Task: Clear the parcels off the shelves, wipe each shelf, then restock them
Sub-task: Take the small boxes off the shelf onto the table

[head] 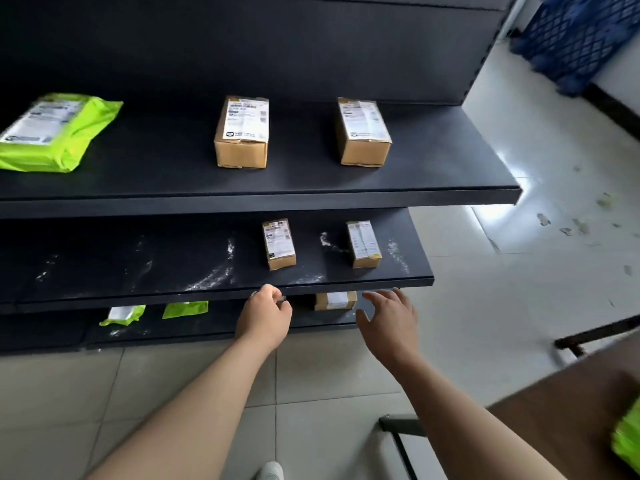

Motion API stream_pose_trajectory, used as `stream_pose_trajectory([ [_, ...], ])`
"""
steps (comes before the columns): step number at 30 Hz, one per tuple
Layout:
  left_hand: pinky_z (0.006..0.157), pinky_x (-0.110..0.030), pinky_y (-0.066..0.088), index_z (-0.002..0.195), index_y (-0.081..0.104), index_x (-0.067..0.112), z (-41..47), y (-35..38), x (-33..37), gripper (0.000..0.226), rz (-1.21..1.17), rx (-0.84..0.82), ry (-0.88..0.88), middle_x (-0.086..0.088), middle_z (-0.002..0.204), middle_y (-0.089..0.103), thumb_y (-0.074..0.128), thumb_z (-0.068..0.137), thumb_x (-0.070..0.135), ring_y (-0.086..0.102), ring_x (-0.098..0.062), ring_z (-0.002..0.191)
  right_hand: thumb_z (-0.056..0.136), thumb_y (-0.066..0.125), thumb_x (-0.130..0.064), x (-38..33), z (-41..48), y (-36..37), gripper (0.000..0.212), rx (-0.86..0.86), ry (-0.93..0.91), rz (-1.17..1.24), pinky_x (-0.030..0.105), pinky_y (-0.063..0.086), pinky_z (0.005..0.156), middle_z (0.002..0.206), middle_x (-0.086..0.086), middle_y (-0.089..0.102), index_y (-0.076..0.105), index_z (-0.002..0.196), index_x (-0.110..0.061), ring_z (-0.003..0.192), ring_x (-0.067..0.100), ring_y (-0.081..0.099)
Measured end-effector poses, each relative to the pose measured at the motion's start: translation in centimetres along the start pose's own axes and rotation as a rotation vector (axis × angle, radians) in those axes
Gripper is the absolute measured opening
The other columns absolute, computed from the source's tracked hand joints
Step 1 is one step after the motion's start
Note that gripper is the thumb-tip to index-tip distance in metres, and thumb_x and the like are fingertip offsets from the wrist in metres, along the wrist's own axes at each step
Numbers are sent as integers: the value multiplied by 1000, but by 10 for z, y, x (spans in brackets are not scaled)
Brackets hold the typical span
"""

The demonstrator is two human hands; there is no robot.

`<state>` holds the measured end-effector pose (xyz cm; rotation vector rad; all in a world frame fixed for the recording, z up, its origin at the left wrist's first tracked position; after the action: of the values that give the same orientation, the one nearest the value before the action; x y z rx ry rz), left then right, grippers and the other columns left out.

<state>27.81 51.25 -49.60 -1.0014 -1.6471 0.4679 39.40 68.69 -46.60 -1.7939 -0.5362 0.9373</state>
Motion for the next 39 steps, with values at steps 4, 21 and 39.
stream_pose_trajectory([
  [4,70,-27,39,127,50,23,60,13,-10,37,-27,-17,-7,0,125,55,55,91,28,52,-16,90,95,52,-37,-11,44,36,41,22,42,-1,38,24,114,141,-1,49,53,134,-26,140,23,26],
  [21,109,-44,31,140,36,32,253,144,-40,68,122,138,10,-9,147,18,66,80,48,27,-34,129,96,52,-38,36,199,174,51,97,15,-39,38,17,117,155,4,29,41,144,-28,144,23,18],
  [39,105,-47,28,147,7,36,304,188,-52,89,229,217,14,-19,148,2,63,80,46,29,-39,121,86,61,-54,66,320,192,80,114,121,-200,48,12,118,157,24,-1,15,150,-39,145,39,6],
])
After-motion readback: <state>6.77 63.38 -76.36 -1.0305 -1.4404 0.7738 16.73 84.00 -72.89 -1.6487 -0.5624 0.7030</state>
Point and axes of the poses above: each hand's wrist, its own z-axis towards the middle knuckle, its own y-axis out of the palm, x = y × z, the point moved 1 cm from there along z, towards the middle knuckle
